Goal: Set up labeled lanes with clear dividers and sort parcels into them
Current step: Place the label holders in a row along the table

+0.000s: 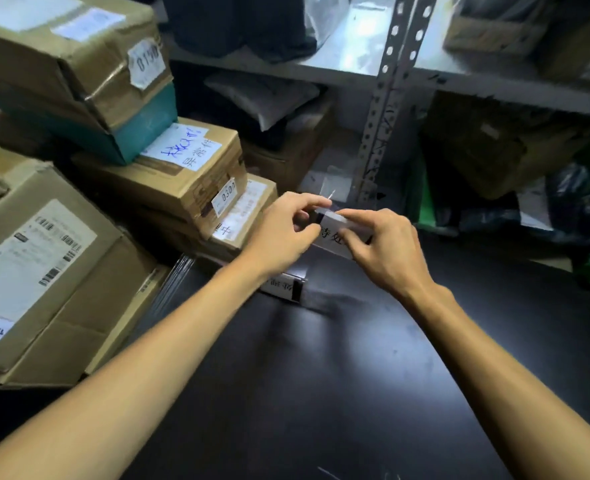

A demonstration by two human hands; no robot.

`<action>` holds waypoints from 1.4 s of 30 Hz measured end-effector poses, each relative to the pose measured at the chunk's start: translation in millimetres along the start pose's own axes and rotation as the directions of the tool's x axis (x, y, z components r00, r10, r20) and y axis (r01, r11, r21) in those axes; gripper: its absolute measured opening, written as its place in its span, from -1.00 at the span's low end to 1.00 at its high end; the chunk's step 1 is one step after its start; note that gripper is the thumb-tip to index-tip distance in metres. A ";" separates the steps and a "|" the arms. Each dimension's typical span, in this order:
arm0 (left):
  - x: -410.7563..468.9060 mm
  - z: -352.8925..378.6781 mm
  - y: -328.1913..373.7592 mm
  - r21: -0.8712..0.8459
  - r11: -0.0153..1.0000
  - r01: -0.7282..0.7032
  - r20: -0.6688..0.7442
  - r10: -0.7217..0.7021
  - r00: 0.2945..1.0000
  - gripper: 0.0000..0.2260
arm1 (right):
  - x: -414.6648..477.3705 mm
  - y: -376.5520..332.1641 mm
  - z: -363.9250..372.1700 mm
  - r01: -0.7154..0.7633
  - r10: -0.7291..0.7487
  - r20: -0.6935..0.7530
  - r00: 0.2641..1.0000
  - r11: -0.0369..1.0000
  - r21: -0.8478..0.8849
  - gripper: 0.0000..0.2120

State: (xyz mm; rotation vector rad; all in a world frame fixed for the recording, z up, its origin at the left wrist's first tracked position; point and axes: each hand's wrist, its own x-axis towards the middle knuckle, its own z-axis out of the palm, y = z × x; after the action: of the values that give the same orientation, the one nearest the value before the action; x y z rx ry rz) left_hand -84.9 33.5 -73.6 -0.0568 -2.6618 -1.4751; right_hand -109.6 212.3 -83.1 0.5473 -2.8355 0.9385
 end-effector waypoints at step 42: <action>-16.3 33.5 -66.0 0.341 0.938 -0.068 0.213 -0.007 0.977 -0.69 | -35.2 30.1 54.5 -0.160 0.174 0.236 0.956 0.984 -0.076 -0.63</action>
State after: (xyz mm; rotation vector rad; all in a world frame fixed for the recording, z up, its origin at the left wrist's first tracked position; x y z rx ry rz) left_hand -76.2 27.1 -148.6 -0.2396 -3.0343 -1.0194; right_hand -87.3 212.9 -151.1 0.4494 -3.1596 0.8682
